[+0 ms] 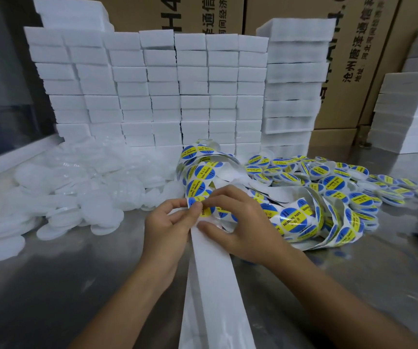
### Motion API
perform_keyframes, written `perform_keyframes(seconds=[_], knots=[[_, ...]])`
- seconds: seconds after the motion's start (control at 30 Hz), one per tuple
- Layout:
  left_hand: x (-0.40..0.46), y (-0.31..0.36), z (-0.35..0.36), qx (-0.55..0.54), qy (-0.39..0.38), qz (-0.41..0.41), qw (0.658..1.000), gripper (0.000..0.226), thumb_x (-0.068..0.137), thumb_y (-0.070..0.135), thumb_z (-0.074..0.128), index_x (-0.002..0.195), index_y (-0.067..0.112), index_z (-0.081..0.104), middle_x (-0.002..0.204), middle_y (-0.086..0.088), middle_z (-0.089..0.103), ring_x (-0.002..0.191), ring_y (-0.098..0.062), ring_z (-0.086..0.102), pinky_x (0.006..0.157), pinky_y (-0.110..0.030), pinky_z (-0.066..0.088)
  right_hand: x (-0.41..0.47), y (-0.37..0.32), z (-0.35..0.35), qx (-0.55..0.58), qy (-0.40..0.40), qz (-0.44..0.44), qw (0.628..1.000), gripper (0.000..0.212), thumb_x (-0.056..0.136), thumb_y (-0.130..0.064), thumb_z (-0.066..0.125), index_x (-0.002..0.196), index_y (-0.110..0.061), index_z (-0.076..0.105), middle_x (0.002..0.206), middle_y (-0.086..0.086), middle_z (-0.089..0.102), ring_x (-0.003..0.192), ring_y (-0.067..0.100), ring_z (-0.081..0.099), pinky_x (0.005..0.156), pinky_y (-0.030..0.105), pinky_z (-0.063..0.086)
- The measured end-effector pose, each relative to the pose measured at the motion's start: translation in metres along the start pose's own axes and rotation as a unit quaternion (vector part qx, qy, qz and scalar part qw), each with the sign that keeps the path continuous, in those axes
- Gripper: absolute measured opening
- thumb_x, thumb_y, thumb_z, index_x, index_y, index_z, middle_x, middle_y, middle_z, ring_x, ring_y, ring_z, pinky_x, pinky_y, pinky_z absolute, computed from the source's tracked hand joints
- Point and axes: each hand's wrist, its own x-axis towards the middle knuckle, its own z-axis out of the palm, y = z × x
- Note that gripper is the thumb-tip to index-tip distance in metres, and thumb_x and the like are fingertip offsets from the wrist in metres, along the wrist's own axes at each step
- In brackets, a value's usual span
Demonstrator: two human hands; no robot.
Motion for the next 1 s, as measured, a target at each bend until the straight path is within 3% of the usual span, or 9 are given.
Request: perform_keyframes(seconds=[0.07, 0.17, 0.37, 0.53, 0.63, 0.77, 0.87, 0.93, 1.0], knots=[[-0.001, 0.000, 0.001, -0.022, -0.054, -0.024, 0.998, 0.024, 0.084, 0.006, 0.070, 0.107, 0.012, 0.068, 0.095, -0.010, 0.076, 0.088, -0.026, 0.073, 0.078, -0.036, 0.059, -0.002, 0.003, 0.000, -0.024, 0.024, 0.000, 0.999, 0.027, 0.085, -0.025, 0.076, 0.108, -0.013, 0.074, 0.106, 0.002, 0.065, 0.102, 0.017, 0.062, 0.084, 0.038, 0.052], [-0.002, -0.001, 0.001, -0.011, -0.101, -0.038, 0.994, 0.040, 0.086, -0.010, 0.060, 0.116, 0.015, 0.065, 0.099, -0.008, 0.076, 0.091, -0.022, 0.073, 0.077, -0.031, 0.060, -0.005, 0.005, -0.003, -0.062, 0.052, -0.009, 0.997, 0.023, 0.086, -0.023, 0.075, 0.107, -0.012, 0.075, 0.102, 0.003, 0.067, 0.095, 0.020, 0.064, 0.078, 0.040, 0.053], [0.000, -0.005, -0.001, 0.030, -0.046, -0.025, 0.998, 0.033, 0.080, -0.001, 0.073, 0.111, 0.005, 0.068, 0.097, -0.012, 0.076, 0.091, -0.028, 0.073, 0.089, -0.042, 0.056, -0.010, 0.004, -0.003, -0.097, 0.051, -0.018, 0.994, 0.019, 0.090, -0.024, 0.070, 0.104, -0.013, 0.076, 0.097, 0.001, 0.071, 0.090, 0.019, 0.065, 0.075, 0.039, 0.054], [-0.001, -0.007, -0.002, 0.097, -0.055, -0.001, 0.994, 0.027, 0.083, -0.003, 0.070, 0.099, 0.018, 0.072, 0.087, -0.003, 0.077, 0.081, -0.020, 0.073, 0.074, -0.032, 0.058, -0.009, 0.006, -0.002, 0.021, 0.090, 0.082, 0.992, 0.009, 0.091, -0.018, 0.068, 0.089, -0.015, 0.076, 0.081, -0.009, 0.071, 0.075, 0.003, 0.062, 0.070, 0.021, 0.050], [0.000, -0.008, -0.005, 0.130, -0.043, 0.008, 0.990, 0.029, 0.082, -0.004, 0.068, 0.090, 0.024, 0.071, 0.076, 0.004, 0.076, 0.068, -0.011, 0.071, 0.059, -0.021, 0.054, -0.004, 0.007, -0.006, 0.147, 0.131, 0.235, 0.952, 0.012, 0.088, -0.016, 0.070, 0.079, -0.019, 0.076, 0.074, -0.010, 0.072, 0.069, 0.001, 0.063, 0.065, 0.021, 0.053], [0.001, -0.008, -0.007, 0.167, -0.016, 0.018, 0.986, 0.023, 0.079, -0.001, 0.072, 0.083, 0.022, 0.070, 0.067, 0.006, 0.072, 0.056, -0.007, 0.065, 0.049, -0.018, 0.049, 0.002, 0.012, -0.017, 0.293, 0.195, 0.388, 0.852, 0.012, 0.088, -0.018, 0.071, 0.077, -0.016, 0.075, 0.052, -0.011, 0.059, 0.046, 0.002, 0.049, 0.048, 0.017, 0.044], [0.001, -0.006, -0.007, 0.164, -0.001, 0.018, 0.986, 0.007, 0.080, 0.016, 0.076, 0.077, 0.016, 0.070, 0.063, 0.000, 0.069, 0.048, -0.012, 0.060, 0.043, -0.020, 0.045, 0.003, 0.011, -0.020, 0.371, 0.215, 0.413, 0.803, 0.010, 0.087, -0.017, 0.073, 0.080, -0.010, 0.074, 0.054, -0.006, 0.058, 0.046, 0.009, 0.051, 0.050, 0.019, 0.048], [0.005, -0.005, -0.010, 0.144, 0.040, 0.009, 0.989, 0.024, 0.087, 0.024, 0.067, 0.068, 0.009, 0.066, 0.057, -0.005, 0.064, 0.042, -0.016, 0.051, 0.039, -0.019, 0.040, 0.003, 0.008, -0.018, 0.401, 0.209, 0.402, 0.796, 0.006, 0.086, -0.016, 0.074, 0.081, -0.013, 0.075, 0.065, -0.002, 0.070, 0.057, 0.009, 0.064, 0.058, 0.020, 0.055], [0.010, 0.000, -0.016, 0.103, 0.088, -0.011, 0.991, 0.027, 0.088, 0.018, 0.058, 0.063, 0.007, 0.062, 0.055, -0.008, 0.060, 0.041, -0.018, 0.046, 0.038, -0.019, 0.036, 0.003, 0.004, -0.016, 0.411, 0.200, 0.377, 0.805, 0.005, 0.087, -0.015, 0.073, 0.083, -0.015, 0.076, 0.074, 0.000, 0.075, 0.068, 0.009, 0.071, 0.061, 0.019, 0.055]])
